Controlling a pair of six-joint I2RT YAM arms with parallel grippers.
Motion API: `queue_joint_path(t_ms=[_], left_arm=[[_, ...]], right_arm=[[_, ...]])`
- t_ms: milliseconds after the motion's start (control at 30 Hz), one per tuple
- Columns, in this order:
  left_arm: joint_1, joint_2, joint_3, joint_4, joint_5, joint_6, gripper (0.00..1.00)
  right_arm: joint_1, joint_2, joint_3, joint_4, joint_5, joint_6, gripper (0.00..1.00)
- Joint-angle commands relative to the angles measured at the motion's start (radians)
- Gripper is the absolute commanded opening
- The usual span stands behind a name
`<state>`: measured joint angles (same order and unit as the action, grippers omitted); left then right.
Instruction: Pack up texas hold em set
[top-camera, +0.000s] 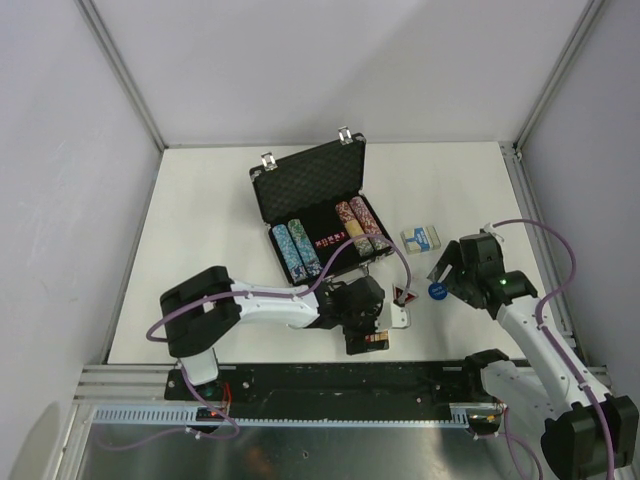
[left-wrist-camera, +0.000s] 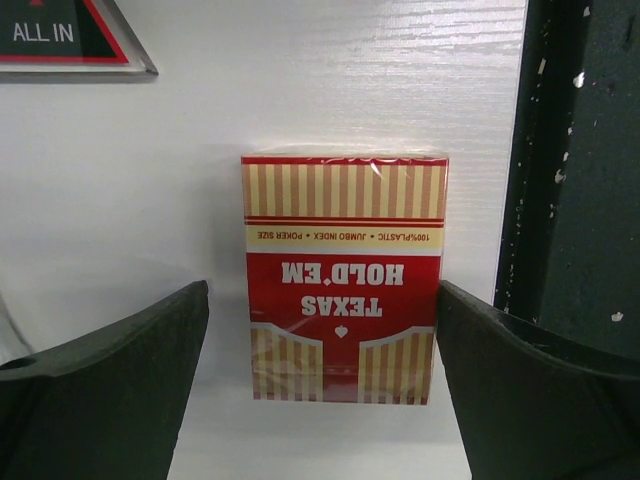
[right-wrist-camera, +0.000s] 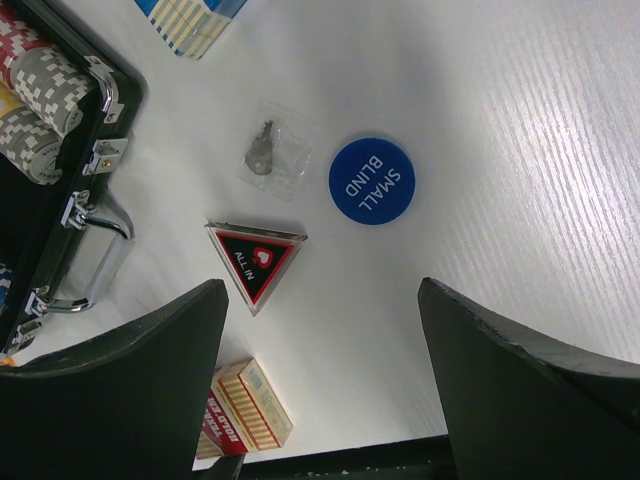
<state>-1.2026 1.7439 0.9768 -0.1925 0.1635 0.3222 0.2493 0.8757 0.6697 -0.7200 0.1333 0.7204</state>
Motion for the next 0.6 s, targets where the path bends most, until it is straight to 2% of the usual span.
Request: queue_joint_path(t_ms=[0,133,267,567], left_arm=[[-0.006,0.023,0.028,0.015,0.004,-0.025,0.93],[-0.002,0.014,0.034,0.015,-0.004,-0.032,0.77],[0.016,-0.026,0.042,0.015,-0.012,-0.044,0.66],[0.161,-0.199,0.071,-0.002,-0.032,-0.078,0.62]], right_arm=[[-0.014,-0.021,0.001,0.013,-0.009,-0.024,0.84],[-0.02,-0.025,-0.003,0.015,-0.013,-0.024,0.84],[-0.023,-0.024,-0.004,0.018,-0.016,-0.022,0.84],[-0.03,-0.011,-0.005,0.031,-0.015,-0.018,0.83]])
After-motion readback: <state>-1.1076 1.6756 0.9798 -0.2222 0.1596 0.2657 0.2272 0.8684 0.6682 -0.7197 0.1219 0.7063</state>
